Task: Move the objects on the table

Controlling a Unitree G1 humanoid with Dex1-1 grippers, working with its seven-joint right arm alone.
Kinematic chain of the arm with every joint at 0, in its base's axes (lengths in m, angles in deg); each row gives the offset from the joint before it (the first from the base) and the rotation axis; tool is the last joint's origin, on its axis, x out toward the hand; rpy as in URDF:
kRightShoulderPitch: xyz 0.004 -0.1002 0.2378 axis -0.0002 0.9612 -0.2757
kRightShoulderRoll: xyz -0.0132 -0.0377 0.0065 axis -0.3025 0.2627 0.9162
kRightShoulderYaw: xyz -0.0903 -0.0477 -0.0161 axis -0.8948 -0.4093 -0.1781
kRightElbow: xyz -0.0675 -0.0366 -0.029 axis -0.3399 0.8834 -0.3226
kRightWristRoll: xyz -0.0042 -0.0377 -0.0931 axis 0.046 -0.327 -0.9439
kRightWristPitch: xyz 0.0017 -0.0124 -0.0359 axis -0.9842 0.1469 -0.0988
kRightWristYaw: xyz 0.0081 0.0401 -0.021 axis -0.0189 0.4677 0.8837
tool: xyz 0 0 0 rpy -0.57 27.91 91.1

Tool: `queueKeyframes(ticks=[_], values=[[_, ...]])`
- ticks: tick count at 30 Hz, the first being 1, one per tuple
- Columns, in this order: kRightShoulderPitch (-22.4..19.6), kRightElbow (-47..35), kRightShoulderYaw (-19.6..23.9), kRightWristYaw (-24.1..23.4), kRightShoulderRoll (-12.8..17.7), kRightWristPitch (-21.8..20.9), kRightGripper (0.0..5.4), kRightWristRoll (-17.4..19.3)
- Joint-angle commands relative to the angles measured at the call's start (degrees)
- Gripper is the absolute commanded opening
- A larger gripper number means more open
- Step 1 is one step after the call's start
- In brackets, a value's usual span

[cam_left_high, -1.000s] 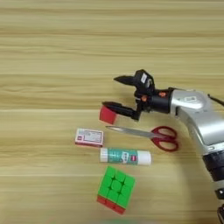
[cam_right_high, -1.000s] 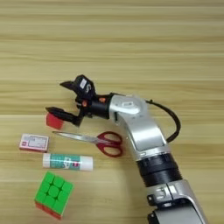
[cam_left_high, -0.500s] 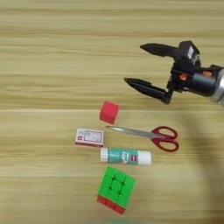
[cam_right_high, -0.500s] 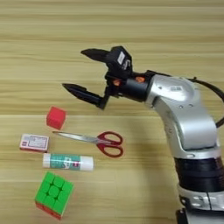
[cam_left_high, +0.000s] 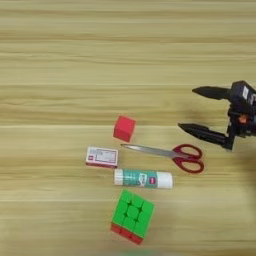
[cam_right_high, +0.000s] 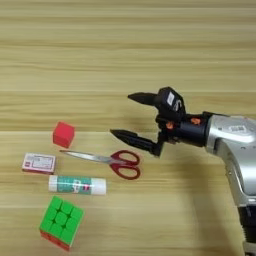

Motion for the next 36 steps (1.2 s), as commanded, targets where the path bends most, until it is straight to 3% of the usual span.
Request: queueKeyframes(ticks=[1,10,22,36], values=[[-2.0,3.3,-0.7,-1.0,2.6,-5.2,5.36,-2.9],[-1.2,10.4,-4.8,0.3,2.0,-10.3,5.36,-7.1],[-0.7,12.8,-7.1,1.1,2.0,-12.3,5.36,-8.3],[-0.3,16.3,-10.7,-0.6,1.4,-16.4,5.36,-13.5]])
